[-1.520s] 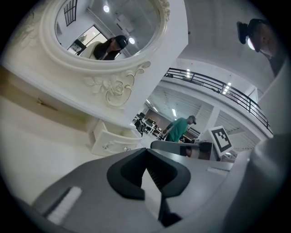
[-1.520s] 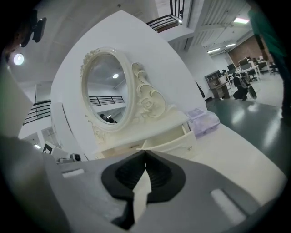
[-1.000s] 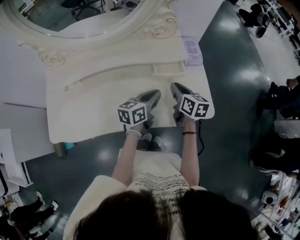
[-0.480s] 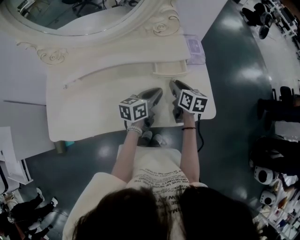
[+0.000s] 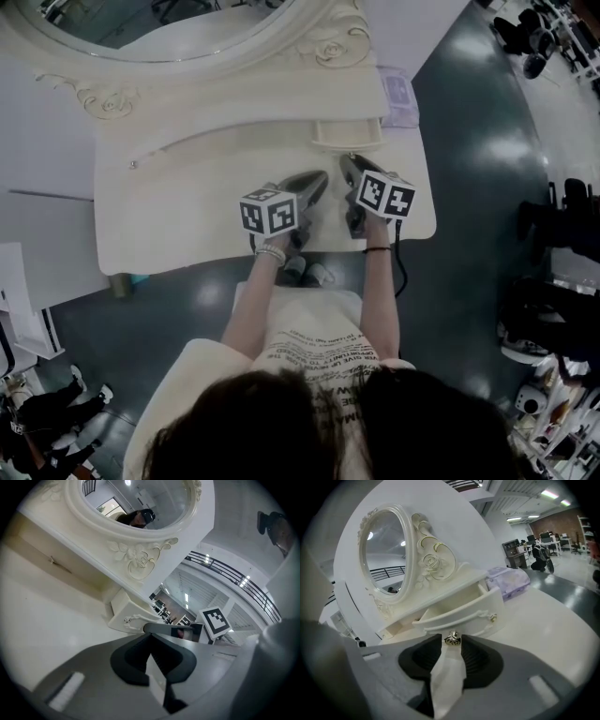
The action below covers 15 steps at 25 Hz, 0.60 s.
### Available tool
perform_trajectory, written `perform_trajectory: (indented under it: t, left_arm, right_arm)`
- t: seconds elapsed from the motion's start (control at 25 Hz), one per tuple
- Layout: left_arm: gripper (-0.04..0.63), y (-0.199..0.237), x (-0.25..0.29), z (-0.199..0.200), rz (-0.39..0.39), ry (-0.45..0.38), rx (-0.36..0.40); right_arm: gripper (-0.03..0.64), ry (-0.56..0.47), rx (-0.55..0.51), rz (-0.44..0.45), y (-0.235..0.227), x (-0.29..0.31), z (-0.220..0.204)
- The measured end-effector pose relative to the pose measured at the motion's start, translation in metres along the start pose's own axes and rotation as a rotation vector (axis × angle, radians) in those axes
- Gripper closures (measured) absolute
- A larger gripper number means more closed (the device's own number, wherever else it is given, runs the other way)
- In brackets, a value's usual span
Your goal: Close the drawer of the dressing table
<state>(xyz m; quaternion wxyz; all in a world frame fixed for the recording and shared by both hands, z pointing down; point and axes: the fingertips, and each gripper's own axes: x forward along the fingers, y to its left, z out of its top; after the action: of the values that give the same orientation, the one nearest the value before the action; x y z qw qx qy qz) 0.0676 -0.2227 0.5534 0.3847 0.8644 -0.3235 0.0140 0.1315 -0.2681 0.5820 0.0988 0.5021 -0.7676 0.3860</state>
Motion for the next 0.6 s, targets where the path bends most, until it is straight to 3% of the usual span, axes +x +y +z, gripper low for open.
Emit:
perform_trajectory:
  t: [0.6]
  left_arm:
    - [0.591, 0.0028, 0.0029, 0.0052, 0.001, -0.010, -0.003]
  right_arm:
    - [0.517, 0.043, -0.032, -0.017, -0.0030, 0.0037, 0.0003]
